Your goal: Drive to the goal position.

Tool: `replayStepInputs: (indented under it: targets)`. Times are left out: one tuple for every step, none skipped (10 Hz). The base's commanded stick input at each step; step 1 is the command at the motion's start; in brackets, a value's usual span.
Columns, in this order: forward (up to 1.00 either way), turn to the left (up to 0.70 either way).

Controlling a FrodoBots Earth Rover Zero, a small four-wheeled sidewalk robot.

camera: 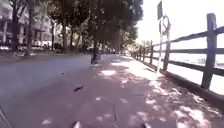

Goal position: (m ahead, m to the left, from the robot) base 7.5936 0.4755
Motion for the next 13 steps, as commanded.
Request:
replayStepInputs:
  targets:
    - [1.00,0.00]
    - [1.00,0.00]
    - [1.00,-0.18]
    - [1.00,-0.37]
    - [1.00,-0.40]
    - [1.00,-0.40]
    - [1.00,-0.37]
    - [1.00,-0.32]
    - [1.00,0.00]
    - [1.00,0.00]
    - [1.00,0.00]
    - [1.00,0.00]
    - [1.00,0.00]
